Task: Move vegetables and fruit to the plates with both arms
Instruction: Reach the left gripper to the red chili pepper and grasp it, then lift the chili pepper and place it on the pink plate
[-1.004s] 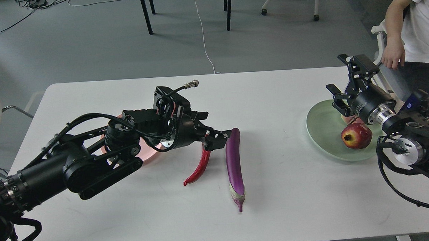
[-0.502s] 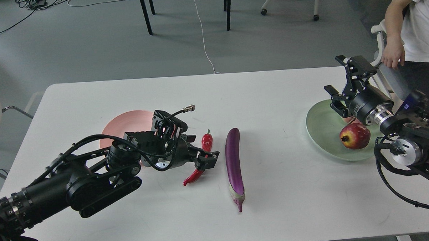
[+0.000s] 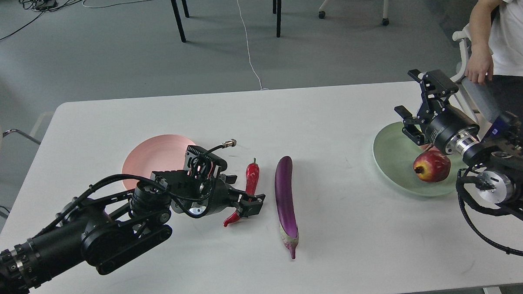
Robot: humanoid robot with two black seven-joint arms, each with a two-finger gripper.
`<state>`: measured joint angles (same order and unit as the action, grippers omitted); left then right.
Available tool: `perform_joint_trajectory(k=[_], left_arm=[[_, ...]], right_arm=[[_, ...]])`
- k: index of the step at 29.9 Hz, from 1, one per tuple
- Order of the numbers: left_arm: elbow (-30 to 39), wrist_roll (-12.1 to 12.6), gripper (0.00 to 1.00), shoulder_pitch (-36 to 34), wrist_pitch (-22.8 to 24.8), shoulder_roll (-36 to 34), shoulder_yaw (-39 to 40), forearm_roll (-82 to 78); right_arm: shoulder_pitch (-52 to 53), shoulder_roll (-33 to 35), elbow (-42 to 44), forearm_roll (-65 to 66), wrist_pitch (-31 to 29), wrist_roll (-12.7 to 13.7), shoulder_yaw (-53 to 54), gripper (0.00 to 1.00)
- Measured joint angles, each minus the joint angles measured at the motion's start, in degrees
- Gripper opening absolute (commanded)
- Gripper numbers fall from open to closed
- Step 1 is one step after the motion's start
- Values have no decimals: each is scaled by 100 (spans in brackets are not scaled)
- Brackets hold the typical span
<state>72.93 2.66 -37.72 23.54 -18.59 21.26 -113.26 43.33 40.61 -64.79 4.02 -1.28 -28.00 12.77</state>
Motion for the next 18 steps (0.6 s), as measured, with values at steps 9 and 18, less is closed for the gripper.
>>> perform_joint_trajectory(k=[9, 18], left_arm=[[2, 11, 16, 17, 42, 28, 0, -12], [7, 32, 9, -42, 46, 28, 17, -97]], right_arm=[[-20, -9, 17, 6, 0, 0, -30, 98], [-60, -11, 27, 11, 13, 0, -32, 98]])
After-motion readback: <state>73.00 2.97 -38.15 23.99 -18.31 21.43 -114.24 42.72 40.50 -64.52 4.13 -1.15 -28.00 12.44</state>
